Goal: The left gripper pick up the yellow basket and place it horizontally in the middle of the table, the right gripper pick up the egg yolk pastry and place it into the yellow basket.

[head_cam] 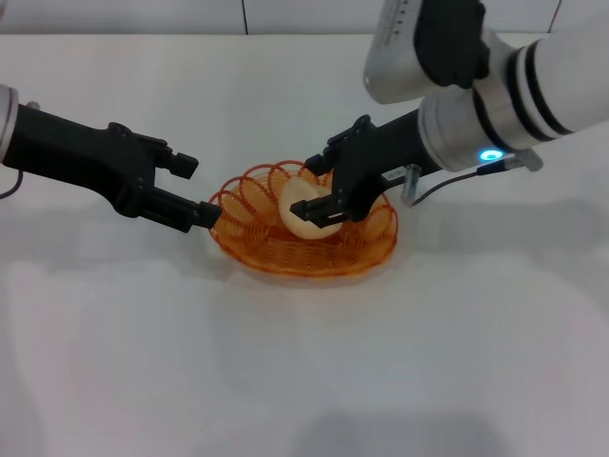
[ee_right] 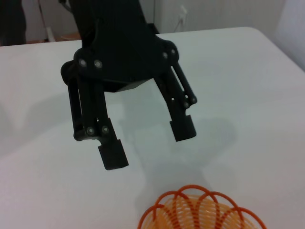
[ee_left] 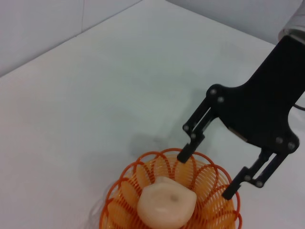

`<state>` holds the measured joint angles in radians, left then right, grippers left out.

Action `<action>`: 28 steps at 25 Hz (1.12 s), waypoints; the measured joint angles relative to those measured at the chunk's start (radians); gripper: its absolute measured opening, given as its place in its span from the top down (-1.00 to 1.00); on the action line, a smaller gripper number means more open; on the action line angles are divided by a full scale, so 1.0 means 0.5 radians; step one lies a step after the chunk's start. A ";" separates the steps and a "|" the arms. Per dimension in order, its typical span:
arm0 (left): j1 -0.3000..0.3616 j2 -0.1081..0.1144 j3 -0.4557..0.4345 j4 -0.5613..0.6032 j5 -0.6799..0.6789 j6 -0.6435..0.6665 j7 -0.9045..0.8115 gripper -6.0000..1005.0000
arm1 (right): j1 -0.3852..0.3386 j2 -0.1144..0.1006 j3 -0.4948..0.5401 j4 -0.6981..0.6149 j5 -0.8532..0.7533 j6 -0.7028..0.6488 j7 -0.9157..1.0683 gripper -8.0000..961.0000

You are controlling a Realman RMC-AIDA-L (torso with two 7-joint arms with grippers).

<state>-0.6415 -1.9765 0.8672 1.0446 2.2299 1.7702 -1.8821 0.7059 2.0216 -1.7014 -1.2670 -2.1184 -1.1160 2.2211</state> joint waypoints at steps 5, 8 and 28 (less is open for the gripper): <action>0.014 0.001 -0.016 0.000 -0.006 0.000 0.005 -0.72 | -0.204 -0.012 0.054 -0.222 -0.013 -0.010 -0.043 -0.14; 0.022 0.003 -0.062 0.000 -0.009 0.002 0.026 -0.72 | -0.358 -0.011 0.106 -0.337 -0.010 -0.010 -0.075 -0.41; 0.079 0.004 -0.078 -0.003 -0.073 0.019 0.207 -0.72 | -0.860 -0.024 0.516 -0.516 0.266 -0.425 -0.412 -0.82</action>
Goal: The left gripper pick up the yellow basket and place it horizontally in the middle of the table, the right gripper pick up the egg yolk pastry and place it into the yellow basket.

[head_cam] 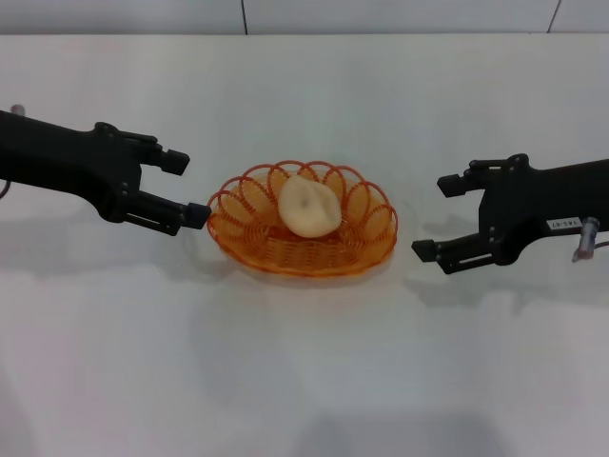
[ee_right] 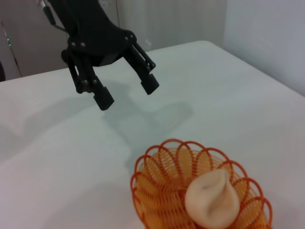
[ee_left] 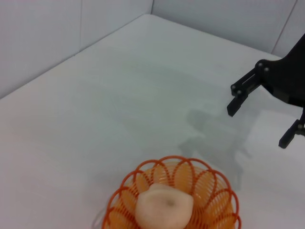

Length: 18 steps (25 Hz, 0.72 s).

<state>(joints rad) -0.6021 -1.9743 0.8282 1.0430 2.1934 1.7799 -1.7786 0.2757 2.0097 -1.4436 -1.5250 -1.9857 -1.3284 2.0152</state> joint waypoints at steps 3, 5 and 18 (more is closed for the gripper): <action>-0.004 -0.015 0.012 0.000 -0.013 0.024 0.038 -0.72 | 0.009 0.000 0.000 -0.001 -0.005 -0.045 -0.023 -0.82; -0.016 -0.027 0.016 0.000 -0.018 0.042 0.063 -0.72 | 0.017 0.000 0.000 -0.006 -0.008 -0.067 -0.036 -0.82; -0.049 -0.060 0.050 0.000 -0.037 0.095 0.108 -0.72 | 0.024 -0.001 0.000 -0.009 -0.014 -0.086 -0.035 -0.82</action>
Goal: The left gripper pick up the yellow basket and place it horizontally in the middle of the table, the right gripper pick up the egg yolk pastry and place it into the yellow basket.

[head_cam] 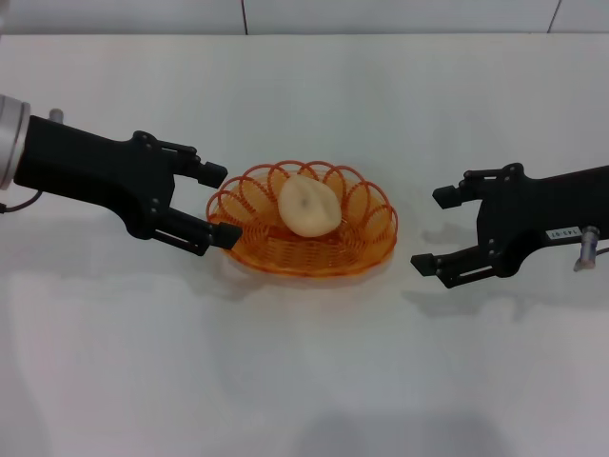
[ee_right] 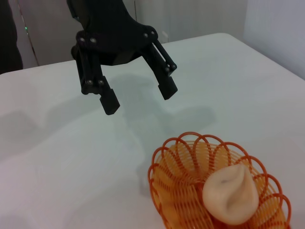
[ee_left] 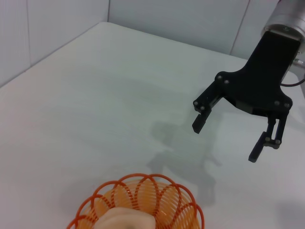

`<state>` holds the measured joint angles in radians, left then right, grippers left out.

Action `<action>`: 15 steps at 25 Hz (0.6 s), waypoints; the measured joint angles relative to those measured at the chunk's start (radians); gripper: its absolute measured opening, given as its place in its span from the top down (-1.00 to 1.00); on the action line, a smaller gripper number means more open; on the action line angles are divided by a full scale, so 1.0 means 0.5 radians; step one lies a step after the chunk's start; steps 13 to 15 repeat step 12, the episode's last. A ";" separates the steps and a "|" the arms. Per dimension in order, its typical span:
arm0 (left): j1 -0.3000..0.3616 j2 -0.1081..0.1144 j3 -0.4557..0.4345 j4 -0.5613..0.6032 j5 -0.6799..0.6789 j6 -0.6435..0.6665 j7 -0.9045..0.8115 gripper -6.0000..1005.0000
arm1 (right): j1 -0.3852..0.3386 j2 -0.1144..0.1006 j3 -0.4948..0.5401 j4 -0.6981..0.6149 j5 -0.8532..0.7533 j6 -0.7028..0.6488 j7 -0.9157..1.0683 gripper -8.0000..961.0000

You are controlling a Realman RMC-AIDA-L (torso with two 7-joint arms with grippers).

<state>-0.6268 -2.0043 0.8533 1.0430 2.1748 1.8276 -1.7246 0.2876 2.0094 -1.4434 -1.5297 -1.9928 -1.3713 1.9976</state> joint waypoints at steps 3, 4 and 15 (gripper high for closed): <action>-0.001 0.002 -0.004 0.000 -0.001 0.005 -0.005 -0.72 | -0.001 0.000 0.000 0.006 0.000 0.000 -0.001 -0.82; -0.001 0.002 -0.005 0.000 -0.002 0.006 -0.005 -0.72 | -0.001 0.000 0.000 0.006 0.000 0.000 -0.001 -0.82; 0.000 0.002 -0.004 0.000 -0.003 0.008 -0.001 -0.72 | 0.013 0.000 0.000 0.008 0.000 -0.006 0.003 -0.82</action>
